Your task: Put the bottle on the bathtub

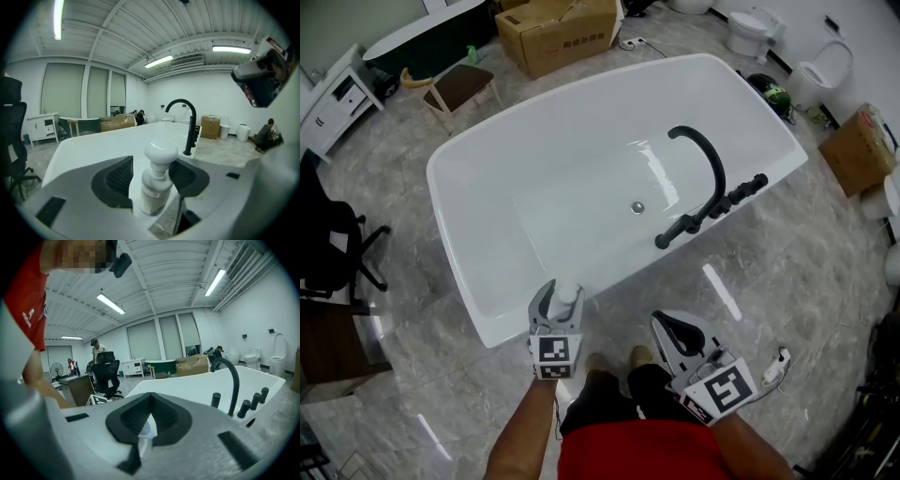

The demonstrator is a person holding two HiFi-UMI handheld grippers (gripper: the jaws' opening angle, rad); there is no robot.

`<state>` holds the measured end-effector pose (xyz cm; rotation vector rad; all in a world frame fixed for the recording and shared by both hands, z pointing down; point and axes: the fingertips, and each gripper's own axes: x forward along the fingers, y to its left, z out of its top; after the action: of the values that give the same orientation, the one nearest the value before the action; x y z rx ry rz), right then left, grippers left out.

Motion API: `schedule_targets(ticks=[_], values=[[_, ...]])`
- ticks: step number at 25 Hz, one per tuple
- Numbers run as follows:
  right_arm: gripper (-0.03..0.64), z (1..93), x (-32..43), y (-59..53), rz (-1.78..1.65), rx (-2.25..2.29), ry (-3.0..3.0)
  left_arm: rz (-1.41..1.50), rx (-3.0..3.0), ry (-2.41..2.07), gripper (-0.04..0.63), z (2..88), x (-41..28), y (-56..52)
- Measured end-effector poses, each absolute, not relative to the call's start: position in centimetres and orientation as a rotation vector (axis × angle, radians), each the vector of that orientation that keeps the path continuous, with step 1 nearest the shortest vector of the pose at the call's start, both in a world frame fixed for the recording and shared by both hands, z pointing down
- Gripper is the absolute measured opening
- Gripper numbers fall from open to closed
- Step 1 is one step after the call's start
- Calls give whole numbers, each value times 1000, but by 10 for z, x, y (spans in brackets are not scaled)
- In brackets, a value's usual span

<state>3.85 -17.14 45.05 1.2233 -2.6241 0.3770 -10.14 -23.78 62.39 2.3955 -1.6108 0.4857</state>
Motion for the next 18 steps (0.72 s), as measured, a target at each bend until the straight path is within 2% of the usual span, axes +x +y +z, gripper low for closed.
schedule_targets(ticks=[4,14,18], values=[[5,450,35,-171,375,1194,-2639,515,2404,-1585,238,625,-100,-230],[5,454,42,-163,372,1131,-2653,547,2409,-1594,241,627,-95,-229],[5,456,44,-163,374,1109,-2654,588,2425,-1547,264,632,-91,-224]])
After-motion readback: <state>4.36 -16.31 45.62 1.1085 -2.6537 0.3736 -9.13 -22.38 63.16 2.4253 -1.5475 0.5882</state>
